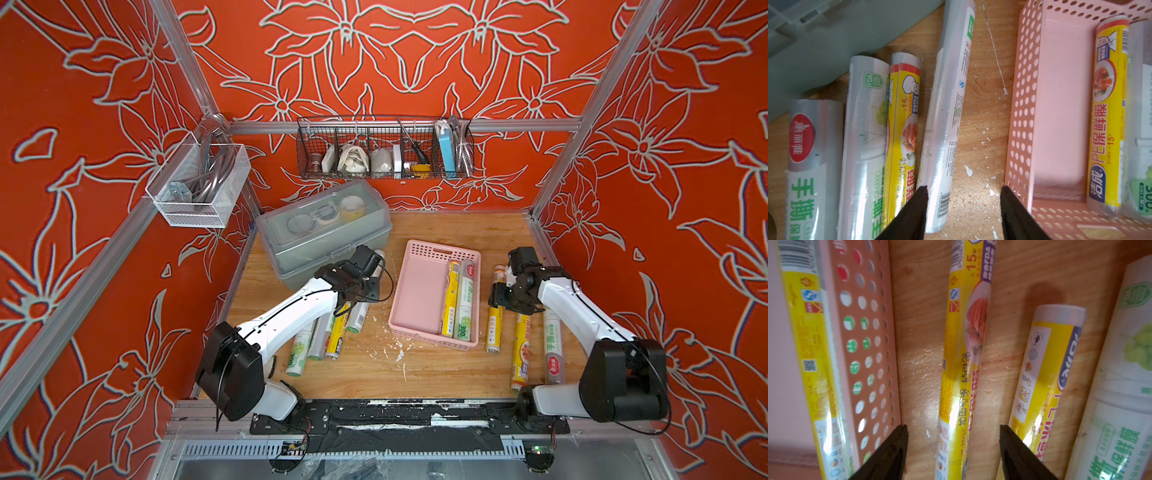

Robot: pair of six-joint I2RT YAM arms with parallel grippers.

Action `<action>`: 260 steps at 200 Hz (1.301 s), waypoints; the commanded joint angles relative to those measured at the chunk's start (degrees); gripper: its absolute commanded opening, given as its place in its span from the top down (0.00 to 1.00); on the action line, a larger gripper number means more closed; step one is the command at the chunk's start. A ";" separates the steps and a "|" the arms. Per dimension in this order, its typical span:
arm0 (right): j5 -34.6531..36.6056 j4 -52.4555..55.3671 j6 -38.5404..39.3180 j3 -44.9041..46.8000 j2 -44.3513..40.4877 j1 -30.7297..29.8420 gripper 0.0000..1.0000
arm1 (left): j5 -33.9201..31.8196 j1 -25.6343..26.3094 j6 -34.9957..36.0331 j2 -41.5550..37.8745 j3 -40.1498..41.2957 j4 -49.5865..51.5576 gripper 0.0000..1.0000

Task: Put the plastic wrap into the basket
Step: Pick up the plastic wrap from the center of the board.

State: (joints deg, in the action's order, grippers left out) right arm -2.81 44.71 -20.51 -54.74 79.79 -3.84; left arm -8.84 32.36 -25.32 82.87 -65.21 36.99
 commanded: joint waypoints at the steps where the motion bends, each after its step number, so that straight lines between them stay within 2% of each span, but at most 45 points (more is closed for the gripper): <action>1: 0.44 -2.53 -0.71 0.99 2.59 0.59 0.29 | 0.49 -0.36 0.51 -0.73 0.69 -0.72 0.43; 66: 1.14 -5.22 -0.50 2.52 8.43 0.85 0.29 | 1.02 -0.45 0.23 -1.13 1.14 -1.37 0.43; 112: 1.57 -5.26 0.08 2.45 9.81 0.85 0.40 | 1.63 -0.45 0.06 -0.86 1.57 -2.10 0.43; 150: 2.21 -4.99 0.34 2.12 10.98 0.86 0.41 | 2.19 -0.45 -0.19 -1.12 2.10 -2.86 0.43; 175: 1.73 -5.25 0.45 1.94 11.93 0.86 0.42 | 6.53 -0.45 -1.40 -0.90 2.84 -4.95 0.43; 201: 1.23 -4.89 0.73 1.27 12.26 0.83 0.48 | 9.66 -0.45 -3.03 -0.09 3.70 -7.41 0.43; 260: 0.70 -2.34 1.16 -1.04 10.88 0.76 0.59 | 8.86 -0.45 -2.38 -0.90 3.63 -6.93 0.43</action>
State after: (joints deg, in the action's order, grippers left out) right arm -2.13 39.83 -19.79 -53.54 91.24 -3.25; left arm -0.14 32.23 -27.73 82.87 -61.69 30.33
